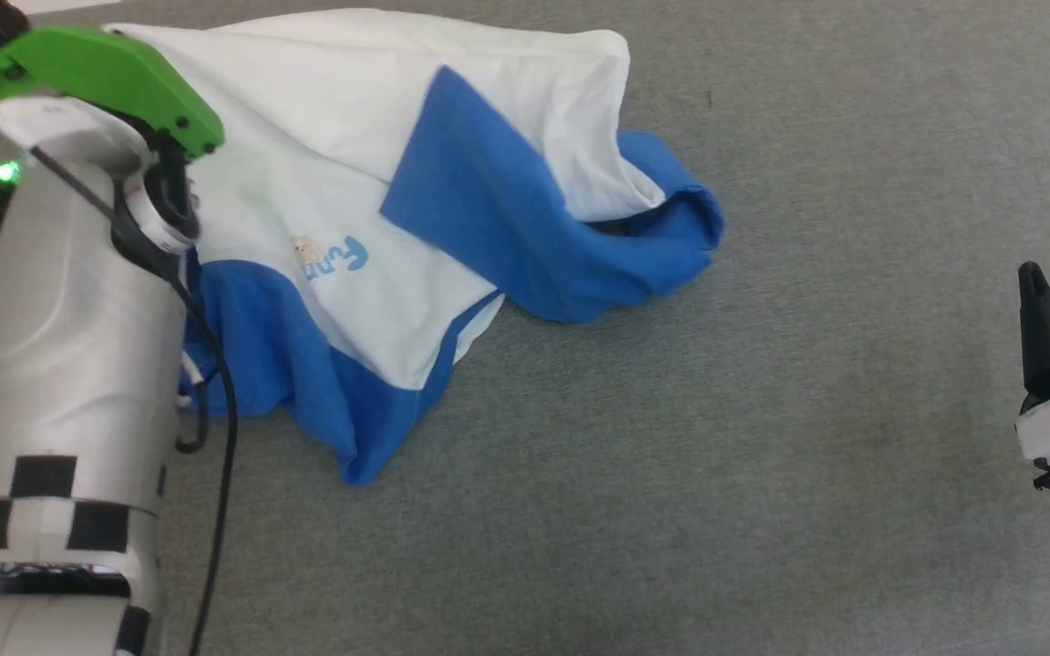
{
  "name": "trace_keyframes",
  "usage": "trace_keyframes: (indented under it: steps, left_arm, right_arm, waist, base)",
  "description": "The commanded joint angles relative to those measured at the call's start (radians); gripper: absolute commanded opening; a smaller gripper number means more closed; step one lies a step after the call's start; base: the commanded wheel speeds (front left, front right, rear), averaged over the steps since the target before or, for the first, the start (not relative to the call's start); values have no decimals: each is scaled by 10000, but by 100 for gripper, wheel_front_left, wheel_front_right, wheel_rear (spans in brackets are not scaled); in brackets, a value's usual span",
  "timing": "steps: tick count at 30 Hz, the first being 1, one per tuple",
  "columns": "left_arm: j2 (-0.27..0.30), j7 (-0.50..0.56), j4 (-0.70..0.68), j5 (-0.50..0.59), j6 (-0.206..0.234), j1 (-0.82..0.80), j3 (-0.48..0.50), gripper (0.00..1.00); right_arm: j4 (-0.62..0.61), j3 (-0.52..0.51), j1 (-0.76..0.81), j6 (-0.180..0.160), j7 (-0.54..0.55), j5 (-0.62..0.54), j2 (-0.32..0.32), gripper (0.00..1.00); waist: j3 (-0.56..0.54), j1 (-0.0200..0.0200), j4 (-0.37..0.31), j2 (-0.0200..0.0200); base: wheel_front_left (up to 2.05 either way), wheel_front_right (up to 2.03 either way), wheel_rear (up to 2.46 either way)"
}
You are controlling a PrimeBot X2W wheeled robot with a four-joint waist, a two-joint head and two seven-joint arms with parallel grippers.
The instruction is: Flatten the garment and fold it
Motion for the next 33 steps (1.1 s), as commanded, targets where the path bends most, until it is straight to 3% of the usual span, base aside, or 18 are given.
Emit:
trace_keyframes:
  steps: [1,7,10,15,19,23,31,32,33]
  left_arm:
    - [-166,-66,-201,-318,-177,175,112,100]
    - [132,-1674,-1721,57,-1117,883,-115,100]
    - [378,-2639,-2788,632,-1260,1884,-450,100]
    - [225,-3672,-4736,1239,-730,4699,-785,100]
    - [-52,-3806,-5493,1160,-391,6055,-697,100]
    - [-348,-3844,-5952,1012,-216,6853,-713,100]
    - [-716,-3896,-6165,866,-201,7068,-707,100]
    - [-732,-3901,-6164,864,-201,7067,-694,100]
    - [-742,-3905,-6168,867,-205,7067,-678,100]
  right_arm:
    - [6,84,-27,-13,-74,-12,-40,100]
    - [-91,825,-54,-13,-15,-142,-175,100]
    - [-169,1364,35,-13,89,-315,-283,100]
    - [-383,3110,-34,-13,606,-591,-586,100]
    - [-213,4584,-493,-13,1167,-996,-1021,100]
    - [367,5903,-1321,-13,1797,-1531,-1341,100]
    - [2491,7026,-2832,-13,3033,-1890,-1435,100]
    - [2689,7094,-2912,-13,3103,-1834,-1447,49]
    - [2776,7168,-2975,-13,3072,-1783,-1475,29]
  waist:
    - [-111,-1,310,0]
    - [-810,-1,849,0]
    - [-1176,-1,1120,0]
    - [-1624,-1,1721,0]
    - [-1683,-1,2007,0]
    - [-1631,-1,2259,0]
    - [-1383,-1,2778,0]
    - [-1376,-1,2804,0]
    - [-1377,-1,2819,0]
  base:
    - [0,0,0]
    - [0,0,0]
    - [0,0,0]
    - [0,0,0]
    - [0,0,0]
    - [0,0,0]
    - [0,0,0]
    - [0,0,0]
    - [0,0,0]
